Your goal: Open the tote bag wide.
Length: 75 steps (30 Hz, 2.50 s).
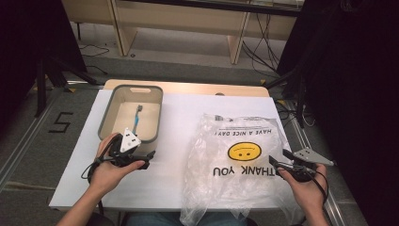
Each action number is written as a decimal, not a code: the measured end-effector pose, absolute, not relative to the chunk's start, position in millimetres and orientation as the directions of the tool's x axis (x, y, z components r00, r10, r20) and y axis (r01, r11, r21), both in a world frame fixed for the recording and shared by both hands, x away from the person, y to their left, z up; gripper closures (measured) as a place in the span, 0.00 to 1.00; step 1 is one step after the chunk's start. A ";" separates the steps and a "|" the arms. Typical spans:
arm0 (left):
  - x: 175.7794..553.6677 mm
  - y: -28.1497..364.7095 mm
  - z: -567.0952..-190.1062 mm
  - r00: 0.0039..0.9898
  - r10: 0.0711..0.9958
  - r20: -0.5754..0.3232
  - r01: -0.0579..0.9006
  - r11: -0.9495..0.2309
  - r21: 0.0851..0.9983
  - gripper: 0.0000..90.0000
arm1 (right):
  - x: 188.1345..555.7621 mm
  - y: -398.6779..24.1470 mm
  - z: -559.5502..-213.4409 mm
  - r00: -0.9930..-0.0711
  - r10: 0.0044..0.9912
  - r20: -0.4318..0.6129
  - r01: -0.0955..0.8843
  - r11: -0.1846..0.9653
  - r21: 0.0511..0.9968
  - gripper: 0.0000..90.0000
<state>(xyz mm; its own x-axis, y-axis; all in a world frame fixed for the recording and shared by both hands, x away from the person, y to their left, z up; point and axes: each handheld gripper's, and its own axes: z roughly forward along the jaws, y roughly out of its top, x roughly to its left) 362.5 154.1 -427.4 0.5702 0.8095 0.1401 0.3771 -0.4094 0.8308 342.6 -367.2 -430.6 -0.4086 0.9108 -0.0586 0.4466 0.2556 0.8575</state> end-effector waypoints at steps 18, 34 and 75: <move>344.4 100.1 -420.2 0.705 0.703 0.099 0.338 -0.455 0.824 0.24 | 349.1 -364.8 -433.7 -0.357 0.933 -0.051 0.521 0.244 0.818 0.41; 358.5 33.5 -460.5 0.797 0.601 0.064 0.382 -0.583 0.717 0.40 | 350.5 -375.0 -440.5 -0.322 0.946 -0.031 0.608 0.231 0.760 0.42; 403.6 35.8 -460.3 0.736 0.657 0.159 0.400 -0.613 0.681 0.99 | 357.9 -372.3 -448.6 -0.354 0.931 0.087 0.746 0.225 0.627 1.00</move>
<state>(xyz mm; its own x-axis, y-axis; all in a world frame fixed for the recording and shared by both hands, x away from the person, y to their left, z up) 403.6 35.8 -460.3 0.7364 0.6575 0.1593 0.4005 -0.6135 0.6806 357.9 -372.3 -448.6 -0.3536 0.9314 0.0868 0.7456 0.2246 0.6274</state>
